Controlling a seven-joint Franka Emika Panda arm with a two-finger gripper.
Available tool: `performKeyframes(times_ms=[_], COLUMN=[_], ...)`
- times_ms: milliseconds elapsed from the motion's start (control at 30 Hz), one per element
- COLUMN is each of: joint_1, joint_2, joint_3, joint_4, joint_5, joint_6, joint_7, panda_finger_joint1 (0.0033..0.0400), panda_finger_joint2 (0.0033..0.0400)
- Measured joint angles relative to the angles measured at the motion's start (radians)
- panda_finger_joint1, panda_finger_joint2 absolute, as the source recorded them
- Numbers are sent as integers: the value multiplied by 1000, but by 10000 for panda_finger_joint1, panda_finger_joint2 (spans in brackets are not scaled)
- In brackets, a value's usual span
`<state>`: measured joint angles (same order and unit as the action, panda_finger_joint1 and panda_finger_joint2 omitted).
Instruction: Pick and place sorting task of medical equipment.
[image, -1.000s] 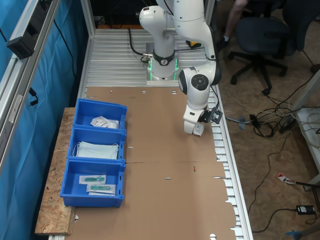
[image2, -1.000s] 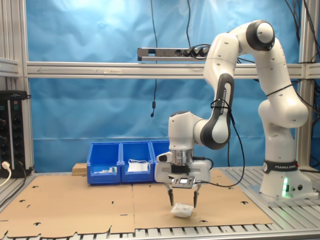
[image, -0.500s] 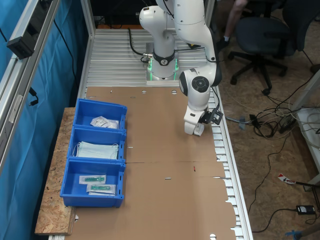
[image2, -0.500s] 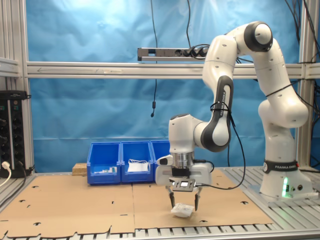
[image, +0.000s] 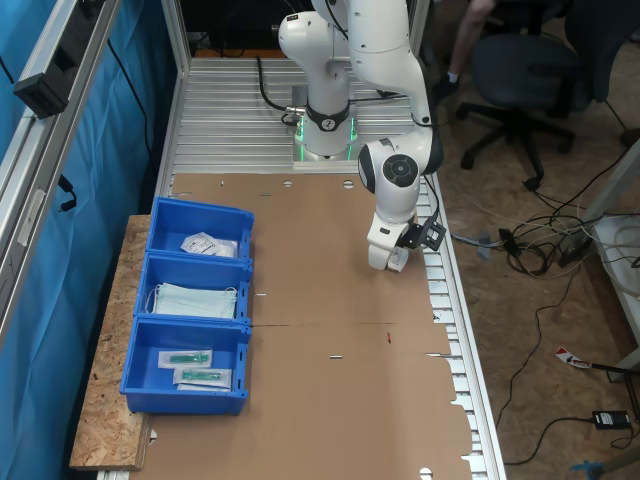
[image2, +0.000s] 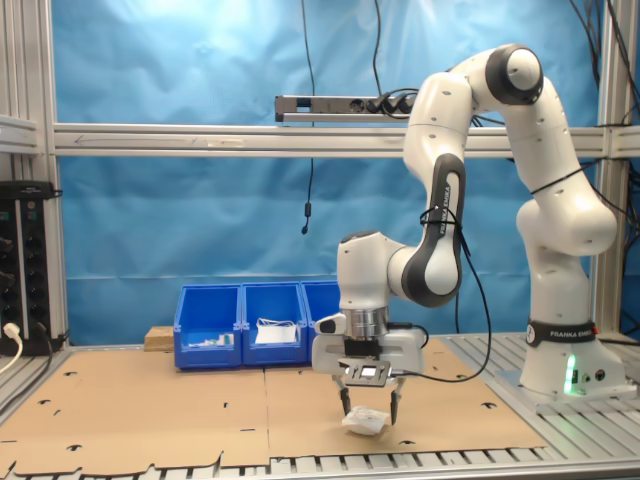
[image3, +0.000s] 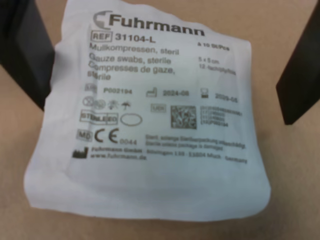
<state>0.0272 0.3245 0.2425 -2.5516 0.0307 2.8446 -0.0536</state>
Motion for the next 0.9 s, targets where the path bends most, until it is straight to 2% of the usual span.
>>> performKeyframes(times_ms=[900], joint_1=[0], joint_2=[17], joint_3=[0], joint_4=[9], joint_5=[0], joint_6=[1], joint_7=[5], panda_finger_joint1=[400], panda_finger_joint2=[400])
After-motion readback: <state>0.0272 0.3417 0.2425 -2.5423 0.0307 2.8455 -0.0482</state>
